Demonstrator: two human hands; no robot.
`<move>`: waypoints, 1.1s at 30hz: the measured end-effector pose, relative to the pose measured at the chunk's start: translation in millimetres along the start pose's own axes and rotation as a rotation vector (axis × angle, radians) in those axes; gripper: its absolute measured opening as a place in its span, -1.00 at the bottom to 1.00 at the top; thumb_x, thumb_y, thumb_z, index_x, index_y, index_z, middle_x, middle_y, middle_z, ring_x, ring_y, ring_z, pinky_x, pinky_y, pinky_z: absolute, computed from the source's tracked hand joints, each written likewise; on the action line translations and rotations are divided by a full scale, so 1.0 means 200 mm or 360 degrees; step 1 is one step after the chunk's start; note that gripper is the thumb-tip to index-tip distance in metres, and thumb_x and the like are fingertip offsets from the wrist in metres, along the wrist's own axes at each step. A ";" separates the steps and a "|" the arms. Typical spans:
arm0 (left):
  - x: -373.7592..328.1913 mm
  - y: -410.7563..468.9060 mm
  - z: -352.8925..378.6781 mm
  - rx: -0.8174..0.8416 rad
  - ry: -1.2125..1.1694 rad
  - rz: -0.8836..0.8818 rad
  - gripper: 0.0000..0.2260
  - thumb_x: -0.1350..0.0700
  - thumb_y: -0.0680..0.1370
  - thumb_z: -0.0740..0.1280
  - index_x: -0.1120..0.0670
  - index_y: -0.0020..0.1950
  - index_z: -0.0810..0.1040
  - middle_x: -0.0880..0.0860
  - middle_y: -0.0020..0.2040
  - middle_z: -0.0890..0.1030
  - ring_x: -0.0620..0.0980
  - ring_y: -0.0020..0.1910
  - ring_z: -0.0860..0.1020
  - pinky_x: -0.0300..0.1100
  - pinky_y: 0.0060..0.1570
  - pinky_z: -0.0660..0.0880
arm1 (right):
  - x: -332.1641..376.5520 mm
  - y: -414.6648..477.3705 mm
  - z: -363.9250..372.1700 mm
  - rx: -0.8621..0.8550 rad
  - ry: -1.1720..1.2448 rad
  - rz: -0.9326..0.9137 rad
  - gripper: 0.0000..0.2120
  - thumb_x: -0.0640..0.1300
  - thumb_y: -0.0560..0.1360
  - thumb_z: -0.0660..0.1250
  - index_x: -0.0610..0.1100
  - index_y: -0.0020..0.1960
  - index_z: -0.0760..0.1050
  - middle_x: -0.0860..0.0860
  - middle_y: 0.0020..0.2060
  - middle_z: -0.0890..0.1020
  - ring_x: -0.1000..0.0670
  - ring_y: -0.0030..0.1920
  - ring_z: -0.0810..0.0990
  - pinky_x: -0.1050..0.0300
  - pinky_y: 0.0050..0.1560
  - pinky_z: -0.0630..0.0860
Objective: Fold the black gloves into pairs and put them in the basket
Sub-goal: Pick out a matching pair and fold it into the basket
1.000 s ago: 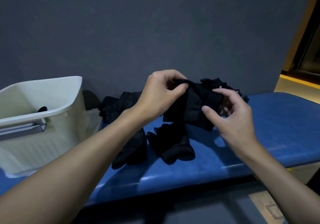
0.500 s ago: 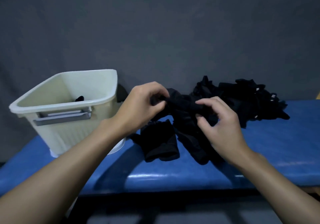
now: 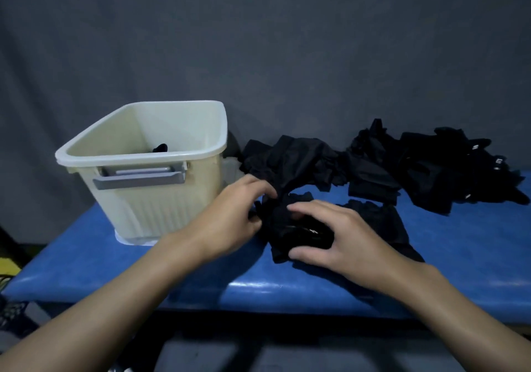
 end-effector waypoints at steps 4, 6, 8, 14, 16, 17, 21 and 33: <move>0.05 -0.05 0.06 0.0249 -0.0045 -0.0183 -0.50 0.39 0.43 0.26 0.05 0.31 0.54 -0.12 0.25 0.41 -0.13 0.29 0.44 -0.53 0.24 0.20 | -0.06 -0.02 -0.02 0.0059 -0.0017 0.0164 -0.23 0.38 0.25 0.44 0.21 0.40 0.35 0.33 0.15 0.50 0.29 0.19 0.47 0.24 0.22 0.43; 0.04 -0.06 0.08 0.0312 -0.0109 -0.0250 -0.54 0.35 0.50 0.22 0.07 0.37 0.52 -0.08 0.38 0.39 -0.13 0.40 0.36 -0.56 0.26 0.11 | -0.11 -0.04 -0.02 0.0110 -0.0074 0.0245 -0.19 0.48 0.24 0.33 0.28 0.43 0.25 0.35 0.18 0.47 0.26 0.22 0.45 0.17 0.28 0.42; 0.02 -0.06 0.09 0.0348 -0.0164 -0.0275 -0.63 0.19 0.61 0.20 0.05 0.42 0.49 -0.07 0.46 0.35 -0.14 0.44 0.31 -0.50 0.28 0.09 | -0.16 -0.06 -0.03 0.0170 -0.0178 0.0317 -0.16 0.56 0.22 0.25 0.36 0.44 0.13 0.36 0.25 0.42 0.18 0.29 0.40 0.08 0.33 0.38; 0.01 -0.10 0.17 0.0487 -0.0115 -0.0312 -0.41 -0.29 0.57 0.20 -0.02 0.52 0.36 -0.13 0.53 0.20 -0.22 0.43 0.27 -0.40 0.25 0.14 | -0.22 -0.12 -0.09 0.0213 -0.0301 0.0442 -0.17 0.46 0.23 0.36 0.45 0.40 0.06 0.41 0.23 0.31 0.15 0.35 0.29 0.13 0.33 0.29; 0.01 -0.09 0.18 0.0479 -0.0107 -0.0305 -0.40 -0.28 0.57 0.22 -0.01 0.53 0.35 -0.14 0.53 0.19 -0.23 0.43 0.26 -0.40 0.25 0.14 | -0.24 -0.13 -0.11 0.0234 -0.0348 0.0466 -0.10 0.44 0.21 0.40 0.41 0.44 0.05 0.41 0.23 0.29 0.15 0.36 0.27 0.15 0.33 0.27; 0.01 -0.09 0.18 0.0475 -0.0111 -0.0303 -0.39 -0.28 0.57 0.23 -0.01 0.53 0.34 -0.14 0.53 0.19 -0.24 0.43 0.26 -0.40 0.25 0.14 | -0.25 -0.14 -0.11 0.0248 -0.0375 0.0474 -0.07 0.45 0.20 0.40 0.38 0.46 0.05 0.41 0.24 0.28 0.16 0.36 0.26 0.17 0.33 0.26; 0.00 -0.09 0.20 0.0494 -0.0147 -0.0294 -0.36 -0.28 0.56 0.25 0.00 0.55 0.32 -0.14 0.55 0.16 -0.23 0.46 0.24 -0.37 0.28 0.17 | -0.30 -0.16 -0.14 0.0246 -0.0464 0.0475 -0.05 0.51 0.19 0.31 0.31 0.49 0.07 0.40 0.25 0.31 0.14 0.37 0.29 0.14 0.37 0.30; 0.03 -0.09 0.17 0.0278 -0.0139 -0.0297 -0.55 -0.22 0.59 0.24 -0.15 0.46 0.42 -0.02 0.56 0.21 -0.13 0.55 0.17 -0.31 0.38 0.13 | -0.24 -0.06 -0.21 -0.0046 -0.0110 0.0455 -0.62 0.05 0.55 0.30 0.35 0.31 0.36 0.27 0.17 0.54 0.07 -0.08 0.61 0.31 -0.03 0.48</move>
Point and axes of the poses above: each hand's wrist, its own y-axis towards the middle knuckle, its own z-axis out of the palm, x = y × z, the point moved 8 cm from there along y, towards the middle knuckle
